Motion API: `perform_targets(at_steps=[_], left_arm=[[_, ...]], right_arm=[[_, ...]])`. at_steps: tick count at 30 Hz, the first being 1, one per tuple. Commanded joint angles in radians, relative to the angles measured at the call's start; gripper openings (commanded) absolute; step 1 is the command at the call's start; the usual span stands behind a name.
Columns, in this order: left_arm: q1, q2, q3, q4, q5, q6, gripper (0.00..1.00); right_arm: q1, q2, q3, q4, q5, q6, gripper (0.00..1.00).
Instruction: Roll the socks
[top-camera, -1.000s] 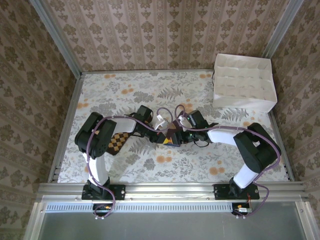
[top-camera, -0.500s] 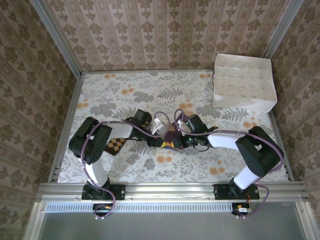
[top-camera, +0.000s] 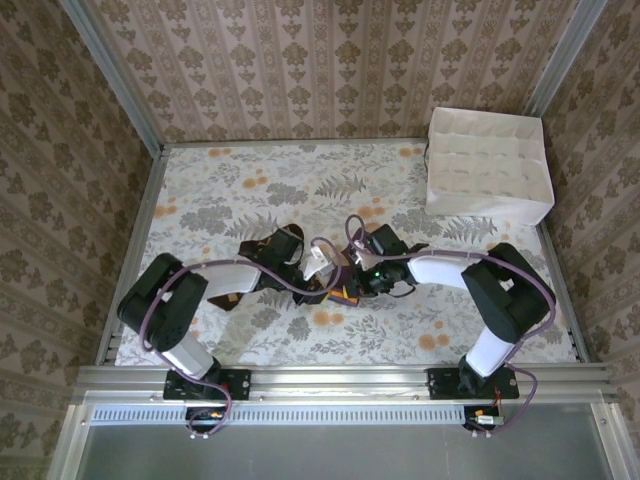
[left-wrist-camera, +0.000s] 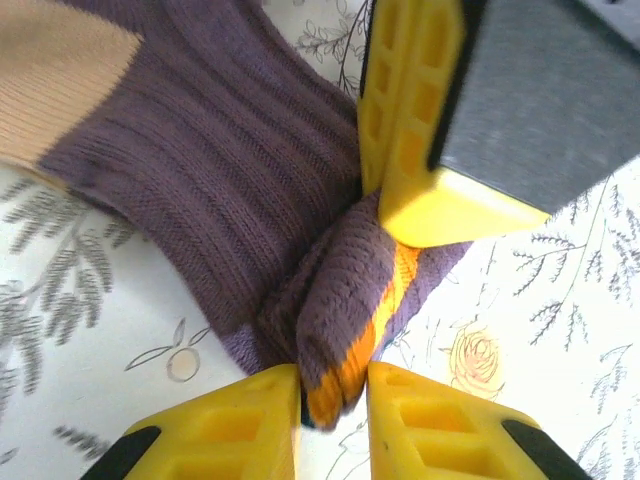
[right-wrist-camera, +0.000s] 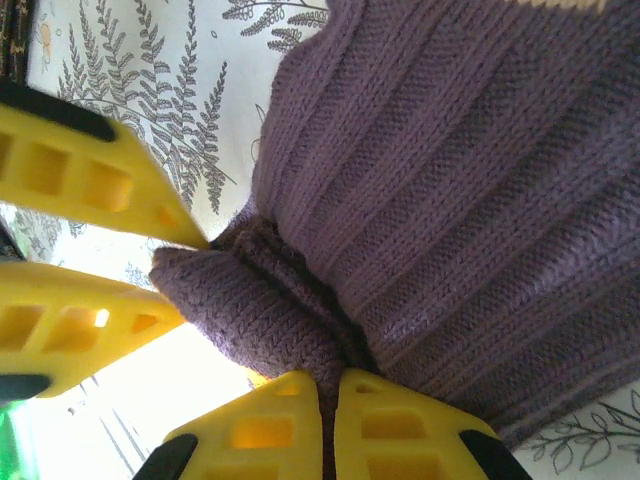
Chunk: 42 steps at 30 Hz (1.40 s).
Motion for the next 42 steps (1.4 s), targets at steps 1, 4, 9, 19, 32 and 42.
perform_targets(at_steps=[1,4,9,19,32,42], left_arm=[[-0.001,-0.110,-0.052,0.051,-0.073,0.141,0.24],[-0.004,-0.213,-0.139,0.146,-0.047,0.263,0.27],[-0.108,-0.327,-0.254,0.272,-0.162,0.497,0.37],[-0.236,-0.212,-0.203,0.306,-0.397,0.780,0.35],[-0.236,-0.022,-0.120,0.299,-0.415,0.894,0.31],[-0.250,0.041,-0.102,0.200,-0.449,0.931,0.31]], right_arm=[[-0.005,0.078,0.001,-0.185,0.062,-0.022,0.03],[-0.015,0.097,0.022,-0.216,0.061,-0.032,0.03],[-0.032,0.135,0.052,-0.271,0.048,-0.062,0.03],[-0.070,0.225,0.127,-0.357,0.002,-0.106,0.04],[-0.093,0.297,0.168,-0.423,-0.051,-0.131,0.03],[-0.134,0.320,0.176,-0.449,-0.132,-0.164,0.06]])
